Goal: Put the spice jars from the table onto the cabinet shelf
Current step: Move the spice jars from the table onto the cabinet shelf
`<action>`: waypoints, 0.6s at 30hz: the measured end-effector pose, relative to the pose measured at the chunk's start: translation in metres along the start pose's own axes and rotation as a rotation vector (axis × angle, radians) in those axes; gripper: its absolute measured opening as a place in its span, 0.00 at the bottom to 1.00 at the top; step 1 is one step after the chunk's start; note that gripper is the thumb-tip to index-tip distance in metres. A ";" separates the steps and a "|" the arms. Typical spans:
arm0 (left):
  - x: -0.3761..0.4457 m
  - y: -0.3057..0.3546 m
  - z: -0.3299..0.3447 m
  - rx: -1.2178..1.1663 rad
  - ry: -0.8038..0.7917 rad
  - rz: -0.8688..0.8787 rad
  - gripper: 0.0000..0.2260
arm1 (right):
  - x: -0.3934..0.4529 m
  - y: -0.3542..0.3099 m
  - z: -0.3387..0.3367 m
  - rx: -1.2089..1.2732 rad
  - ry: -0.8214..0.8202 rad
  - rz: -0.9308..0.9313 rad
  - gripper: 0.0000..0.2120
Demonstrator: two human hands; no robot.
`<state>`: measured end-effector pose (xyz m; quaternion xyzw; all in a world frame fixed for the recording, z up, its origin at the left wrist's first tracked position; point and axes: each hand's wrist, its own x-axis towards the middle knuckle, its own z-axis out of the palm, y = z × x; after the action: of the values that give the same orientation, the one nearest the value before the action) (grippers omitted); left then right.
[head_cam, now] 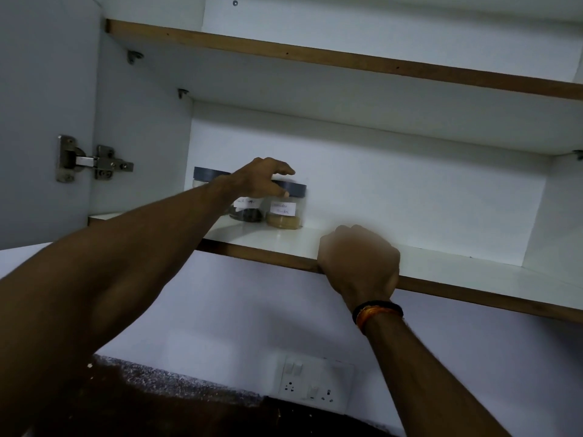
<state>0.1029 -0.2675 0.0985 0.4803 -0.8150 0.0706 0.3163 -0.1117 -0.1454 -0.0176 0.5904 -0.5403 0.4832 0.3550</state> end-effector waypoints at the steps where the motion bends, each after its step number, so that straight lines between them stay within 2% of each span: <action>1: -0.005 0.003 -0.001 -0.010 -0.008 -0.006 0.26 | 0.001 0.001 -0.001 -0.017 -0.018 0.004 0.18; 5: -0.032 0.025 0.001 -0.011 -0.078 -0.026 0.25 | 0.002 0.001 -0.003 -0.083 -0.150 0.017 0.23; 7: -0.048 0.038 0.003 -0.044 -0.094 -0.040 0.28 | 0.004 0.000 -0.006 -0.093 -0.218 0.030 0.24; 11: -0.082 0.062 0.006 -0.091 -0.043 -0.021 0.29 | -0.002 0.000 -0.011 -0.095 -0.309 0.041 0.26; 15: -0.115 0.080 0.008 -0.088 -0.021 0.048 0.25 | -0.023 0.002 -0.019 -0.161 -0.191 -0.158 0.25; 18: -0.143 0.089 0.011 -0.128 0.022 0.065 0.24 | -0.037 0.005 -0.023 -0.153 -0.151 -0.176 0.19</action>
<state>0.0728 -0.1198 0.0233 0.4315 -0.8296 0.0341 0.3528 -0.1187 -0.1139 -0.0475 0.6415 -0.5469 0.3614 0.3984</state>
